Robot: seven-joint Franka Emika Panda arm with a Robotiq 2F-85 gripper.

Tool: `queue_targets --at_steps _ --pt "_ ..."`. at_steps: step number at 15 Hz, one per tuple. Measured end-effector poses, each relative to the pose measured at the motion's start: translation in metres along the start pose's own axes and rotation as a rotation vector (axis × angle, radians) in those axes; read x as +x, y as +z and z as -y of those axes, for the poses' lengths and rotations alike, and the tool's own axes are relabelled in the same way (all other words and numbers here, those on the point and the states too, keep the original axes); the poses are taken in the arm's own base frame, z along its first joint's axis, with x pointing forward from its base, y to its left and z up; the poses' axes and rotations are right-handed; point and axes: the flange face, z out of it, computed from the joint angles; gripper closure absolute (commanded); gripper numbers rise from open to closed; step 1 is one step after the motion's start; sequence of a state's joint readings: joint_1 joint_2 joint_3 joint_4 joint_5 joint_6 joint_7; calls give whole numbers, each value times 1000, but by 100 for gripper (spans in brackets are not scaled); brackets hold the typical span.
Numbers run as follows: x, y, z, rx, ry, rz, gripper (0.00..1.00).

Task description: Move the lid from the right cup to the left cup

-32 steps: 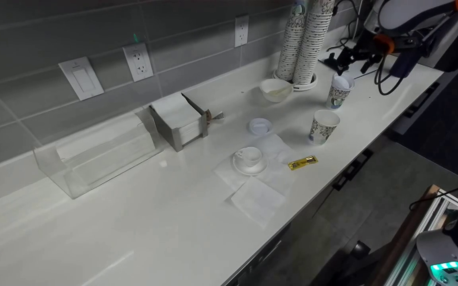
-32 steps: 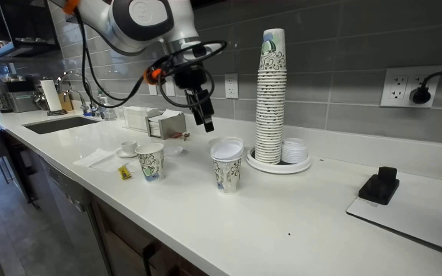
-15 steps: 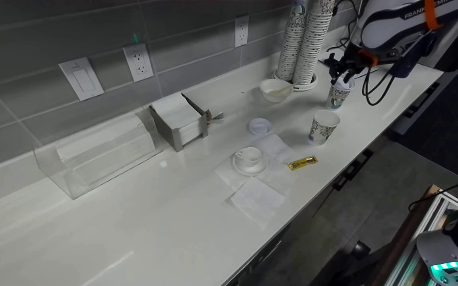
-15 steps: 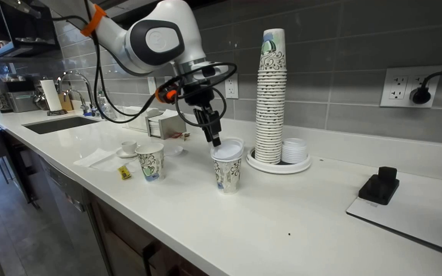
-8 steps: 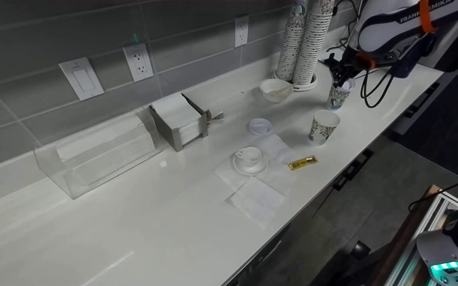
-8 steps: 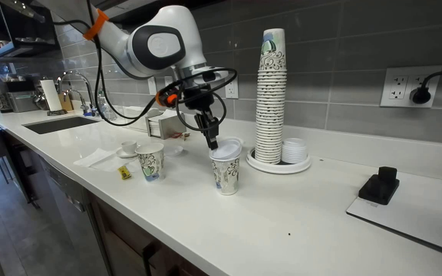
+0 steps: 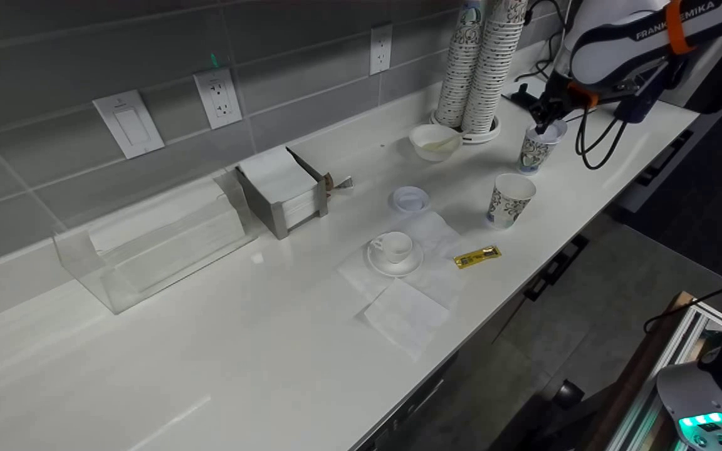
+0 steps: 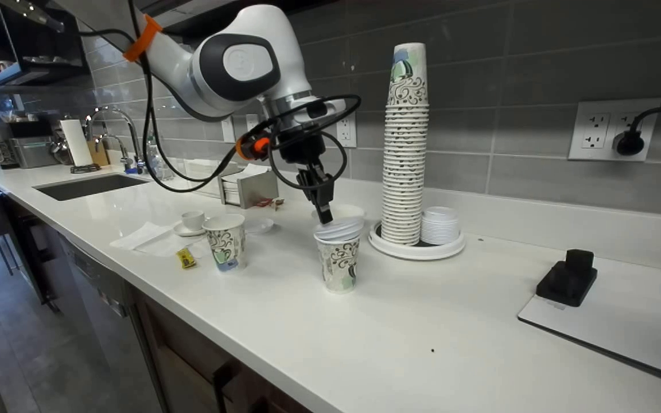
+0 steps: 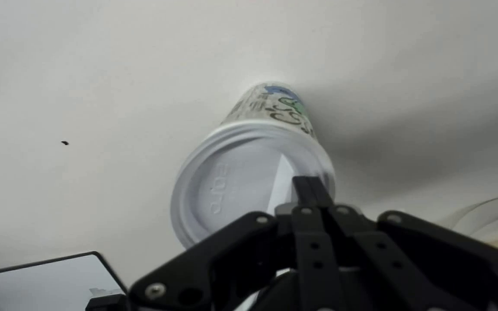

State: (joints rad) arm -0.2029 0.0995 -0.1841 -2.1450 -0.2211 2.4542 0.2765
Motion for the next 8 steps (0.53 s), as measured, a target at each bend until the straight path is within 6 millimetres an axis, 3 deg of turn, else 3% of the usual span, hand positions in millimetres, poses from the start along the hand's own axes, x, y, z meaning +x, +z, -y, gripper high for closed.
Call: queue_targets --at_steps 1,3,8 --pt "1 -2 -2 -7 -3 -6 74" --pt "1 -7 -2 -12 -10 -16 68" --pt "0 -16 13 -10 -44 -34 34"
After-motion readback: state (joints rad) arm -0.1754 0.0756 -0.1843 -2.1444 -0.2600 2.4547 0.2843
